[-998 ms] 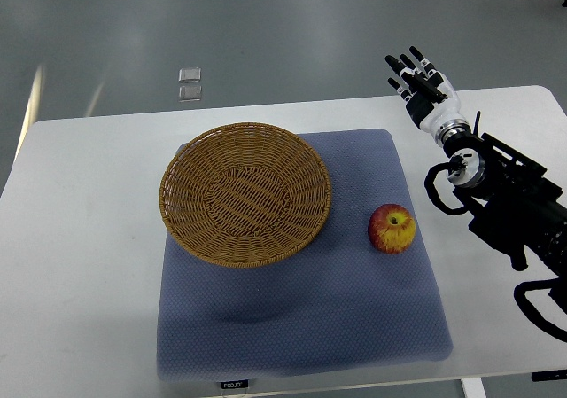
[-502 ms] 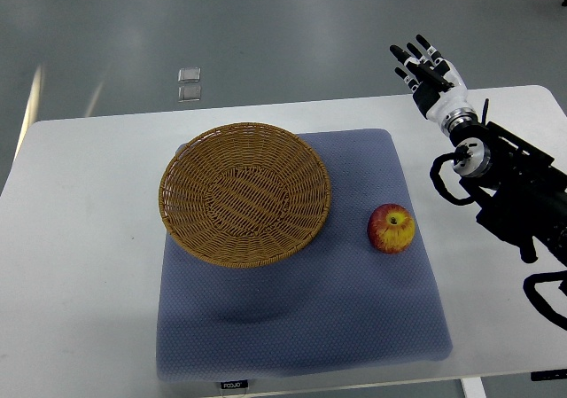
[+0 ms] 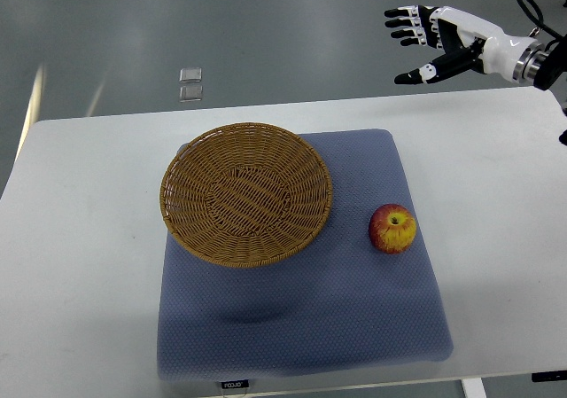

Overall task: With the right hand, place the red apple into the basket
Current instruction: 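Swing the right hand over and lower it toward the red apple, then close the right hand fingers around the red apple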

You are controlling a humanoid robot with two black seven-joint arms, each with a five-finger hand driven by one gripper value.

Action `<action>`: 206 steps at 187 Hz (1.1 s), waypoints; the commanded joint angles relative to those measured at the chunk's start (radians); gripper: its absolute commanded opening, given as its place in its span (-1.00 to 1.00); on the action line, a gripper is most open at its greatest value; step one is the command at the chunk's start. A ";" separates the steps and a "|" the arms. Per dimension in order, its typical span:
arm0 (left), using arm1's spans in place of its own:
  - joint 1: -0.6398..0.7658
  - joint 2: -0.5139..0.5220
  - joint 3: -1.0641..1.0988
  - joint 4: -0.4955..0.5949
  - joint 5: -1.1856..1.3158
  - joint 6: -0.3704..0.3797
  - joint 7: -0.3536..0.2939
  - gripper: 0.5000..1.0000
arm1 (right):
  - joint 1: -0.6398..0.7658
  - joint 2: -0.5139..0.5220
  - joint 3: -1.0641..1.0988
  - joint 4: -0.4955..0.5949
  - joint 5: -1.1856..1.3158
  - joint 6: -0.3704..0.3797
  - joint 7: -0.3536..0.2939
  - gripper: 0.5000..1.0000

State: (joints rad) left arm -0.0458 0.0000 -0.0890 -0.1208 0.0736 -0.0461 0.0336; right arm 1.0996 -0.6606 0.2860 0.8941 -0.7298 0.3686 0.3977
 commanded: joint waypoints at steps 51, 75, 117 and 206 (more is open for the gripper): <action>0.000 0.000 0.000 0.000 0.000 0.000 0.000 1.00 | 0.046 -0.177 -0.010 0.353 -0.474 0.223 0.007 0.68; 0.000 0.000 0.000 0.001 0.000 0.000 0.000 1.00 | 0.046 -0.160 -0.011 0.410 -0.588 0.231 -0.002 0.68; 0.000 0.000 0.000 0.001 0.000 0.000 0.000 1.00 | 0.036 -0.083 -0.065 0.428 -0.751 0.207 -0.002 0.68; 0.000 0.000 0.000 0.001 0.000 0.000 0.000 1.00 | -0.035 -0.040 -0.139 0.416 -0.889 0.081 -0.003 0.66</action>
State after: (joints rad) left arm -0.0460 0.0000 -0.0890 -0.1206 0.0737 -0.0459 0.0338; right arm 1.0822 -0.7029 0.1519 1.3177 -1.5963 0.4761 0.3942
